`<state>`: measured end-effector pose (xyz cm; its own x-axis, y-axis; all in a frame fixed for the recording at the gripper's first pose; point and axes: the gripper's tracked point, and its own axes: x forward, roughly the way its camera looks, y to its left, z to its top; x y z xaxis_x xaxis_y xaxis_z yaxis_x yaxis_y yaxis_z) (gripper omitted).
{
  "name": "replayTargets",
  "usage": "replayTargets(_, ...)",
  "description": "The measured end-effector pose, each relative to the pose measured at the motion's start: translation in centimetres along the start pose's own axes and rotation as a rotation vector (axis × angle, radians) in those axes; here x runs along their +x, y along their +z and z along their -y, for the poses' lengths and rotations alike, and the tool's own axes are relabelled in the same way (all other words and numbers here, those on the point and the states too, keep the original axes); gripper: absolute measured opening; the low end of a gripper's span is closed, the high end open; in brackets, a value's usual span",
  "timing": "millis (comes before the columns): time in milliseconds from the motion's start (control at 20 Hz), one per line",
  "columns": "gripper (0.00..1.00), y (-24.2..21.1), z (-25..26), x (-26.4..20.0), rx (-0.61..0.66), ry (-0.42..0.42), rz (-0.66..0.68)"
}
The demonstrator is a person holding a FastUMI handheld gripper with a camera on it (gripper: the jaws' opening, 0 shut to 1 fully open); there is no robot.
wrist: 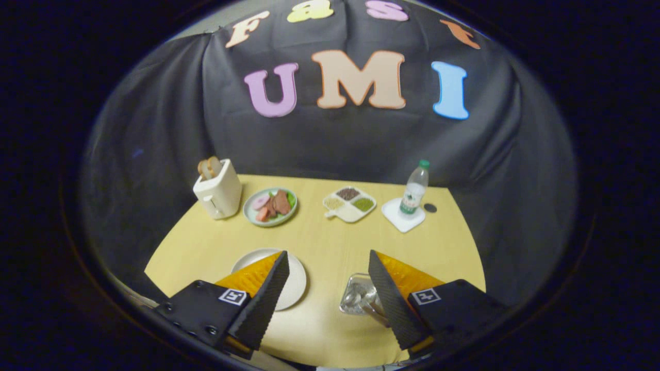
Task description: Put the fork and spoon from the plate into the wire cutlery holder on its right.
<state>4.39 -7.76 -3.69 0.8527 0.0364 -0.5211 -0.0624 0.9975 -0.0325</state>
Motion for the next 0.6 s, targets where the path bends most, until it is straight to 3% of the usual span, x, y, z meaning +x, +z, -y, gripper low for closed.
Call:
replayTargets(200, 0.99, 3.4, -1.1, -2.0, 0.008, -0.048, 0.223)
replayTargets(600, 0.99, 5.5, -3.0, -4.6, 0.064, -0.111, 0.425)
